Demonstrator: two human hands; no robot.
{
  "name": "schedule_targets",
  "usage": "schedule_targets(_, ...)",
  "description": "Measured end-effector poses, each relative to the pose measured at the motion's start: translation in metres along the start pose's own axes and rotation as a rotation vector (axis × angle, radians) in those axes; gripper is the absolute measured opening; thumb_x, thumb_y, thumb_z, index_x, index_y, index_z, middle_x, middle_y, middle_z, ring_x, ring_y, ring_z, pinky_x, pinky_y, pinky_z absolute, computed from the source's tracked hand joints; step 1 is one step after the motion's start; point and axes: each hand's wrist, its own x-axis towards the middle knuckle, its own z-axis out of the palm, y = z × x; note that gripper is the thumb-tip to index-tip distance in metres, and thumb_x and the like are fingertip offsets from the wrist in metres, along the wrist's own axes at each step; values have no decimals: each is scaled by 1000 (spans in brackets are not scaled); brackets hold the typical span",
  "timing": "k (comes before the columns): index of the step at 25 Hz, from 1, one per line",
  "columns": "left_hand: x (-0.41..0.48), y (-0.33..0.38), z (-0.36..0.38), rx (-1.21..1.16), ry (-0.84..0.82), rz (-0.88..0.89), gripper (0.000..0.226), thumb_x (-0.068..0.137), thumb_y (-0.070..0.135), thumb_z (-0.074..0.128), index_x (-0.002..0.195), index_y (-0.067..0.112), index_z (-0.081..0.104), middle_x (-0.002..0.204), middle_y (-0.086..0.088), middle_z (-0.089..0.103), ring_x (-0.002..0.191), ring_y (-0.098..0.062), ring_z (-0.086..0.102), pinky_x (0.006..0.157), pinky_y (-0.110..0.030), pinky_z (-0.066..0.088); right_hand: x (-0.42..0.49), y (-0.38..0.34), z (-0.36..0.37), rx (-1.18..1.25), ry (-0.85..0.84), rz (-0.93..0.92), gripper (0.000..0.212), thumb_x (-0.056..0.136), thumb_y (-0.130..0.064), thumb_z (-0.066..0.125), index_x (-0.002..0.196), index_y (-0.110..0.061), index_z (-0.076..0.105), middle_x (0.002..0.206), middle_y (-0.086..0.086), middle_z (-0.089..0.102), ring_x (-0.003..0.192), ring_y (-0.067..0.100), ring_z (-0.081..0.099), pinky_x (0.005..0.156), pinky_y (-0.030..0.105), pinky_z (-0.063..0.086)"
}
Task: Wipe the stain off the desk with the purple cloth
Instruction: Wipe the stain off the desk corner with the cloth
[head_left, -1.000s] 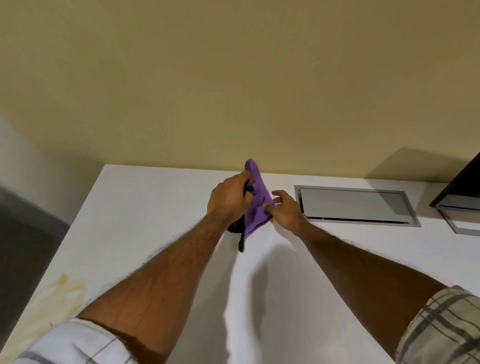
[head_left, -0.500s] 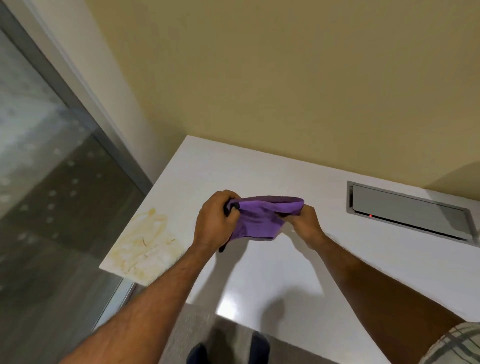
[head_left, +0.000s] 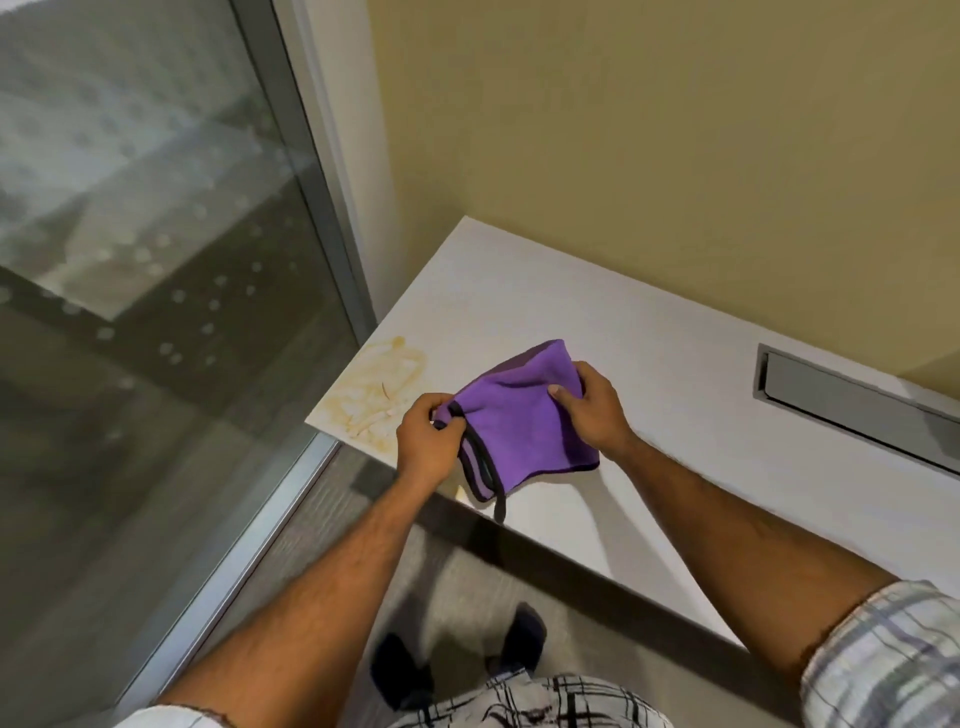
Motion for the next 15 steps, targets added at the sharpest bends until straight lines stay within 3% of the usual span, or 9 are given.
schedule_targets(3, -7, -31, -29, -11, -21, -110, 29, 86, 9, 66, 114, 10, 60, 105, -7, 66, 82, -15, 63, 66, -26, 56, -16, -4, 32, -77, -37, -22, 29, 98, -29, 59, 125, -16, 54, 112, -4, 62, 94, 9, 61, 74, 12, 45)
schedule_targets(6, -5, -54, -47, 33, -72, -197, 33, 86, 13, 68, 116, 8, 58, 104, -5, 64, 80, -13, 60, 56, -15, 46, -27, 2, 63, -158, -61, -28, 27, 99, -28, 57, 123, -15, 54, 113, -1, 64, 97, 16, 63, 77, 17, 48)
schedule_targets(8, -2, -63, -52, 55, -121, -252, 35, 86, 14, 67, 119, 5, 60, 110, -8, 66, 91, -19, 63, 66, -20, 51, -26, 5, 82, -211, -74, -10, 28, 100, -26, 56, 124, -12, 54, 116, 5, 65, 99, 21, 63, 82, 25, 50)
schedule_targets(11, 5, -73, -55, 70, -195, -275, 35, 87, 16, 64, 120, 5, 59, 115, -13, 67, 102, -26, 65, 90, -40, 56, -18, 9, 103, -274, -84, -11, 27, 100, -23, 54, 124, -10, 54, 119, 8, 65, 101, 24, 63, 84, 29, 49)
schedule_targets(15, 18, -81, -59, 81, -200, -270, 37, 90, 14, 63, 125, 3, 57, 118, -15, 66, 107, -31, 64, 98, -47, 53, 0, 17, 119, -306, -76, 30, 26, 101, -24, 52, 123, -9, 55, 118, 10, 65, 103, 29, 64, 85, 33, 51)
